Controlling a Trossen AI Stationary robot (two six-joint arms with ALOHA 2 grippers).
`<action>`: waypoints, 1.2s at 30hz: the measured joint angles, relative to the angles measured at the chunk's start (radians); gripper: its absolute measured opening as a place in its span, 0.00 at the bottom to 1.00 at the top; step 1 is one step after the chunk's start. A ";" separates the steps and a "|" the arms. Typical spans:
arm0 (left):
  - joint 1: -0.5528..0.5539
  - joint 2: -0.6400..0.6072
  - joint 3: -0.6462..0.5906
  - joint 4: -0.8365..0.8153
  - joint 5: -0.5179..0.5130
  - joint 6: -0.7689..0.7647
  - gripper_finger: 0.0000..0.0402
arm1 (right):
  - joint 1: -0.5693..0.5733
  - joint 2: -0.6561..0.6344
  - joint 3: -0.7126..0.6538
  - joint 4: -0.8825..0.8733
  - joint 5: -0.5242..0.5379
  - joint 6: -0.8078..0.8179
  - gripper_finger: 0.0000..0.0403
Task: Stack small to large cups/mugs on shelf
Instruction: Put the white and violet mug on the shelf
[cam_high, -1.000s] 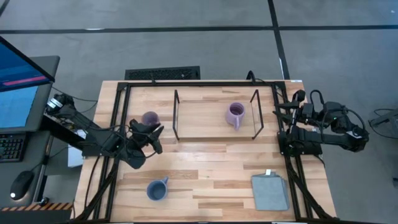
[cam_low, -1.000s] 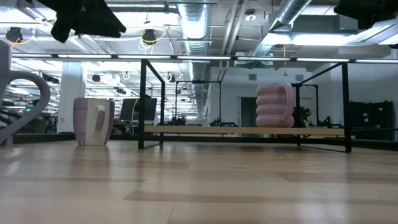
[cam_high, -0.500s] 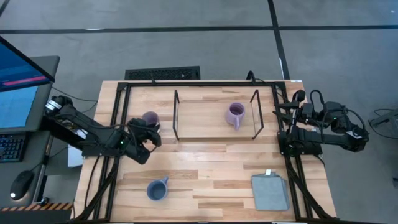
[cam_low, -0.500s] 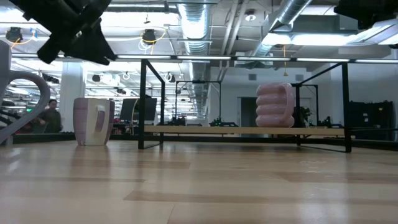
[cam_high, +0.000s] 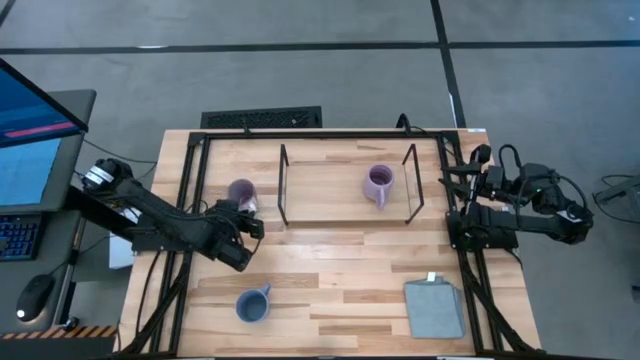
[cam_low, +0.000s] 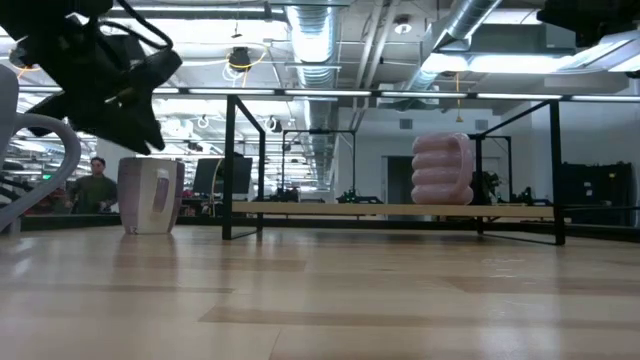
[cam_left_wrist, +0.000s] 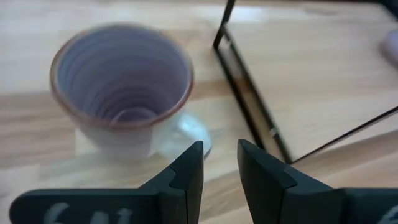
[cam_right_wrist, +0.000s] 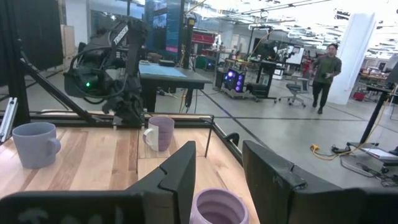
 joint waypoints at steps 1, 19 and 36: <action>0.000 0.005 0.000 0.001 0.014 -0.010 0.22 | 0.000 0.000 0.000 0.000 0.000 0.000 0.38; 0.000 0.006 0.001 0.006 0.098 -0.027 0.22 | 0.000 0.000 0.000 0.000 0.000 0.000 0.38; 0.003 0.006 0.002 0.055 0.079 -0.030 0.23 | 0.000 0.000 0.000 0.000 0.000 0.000 0.38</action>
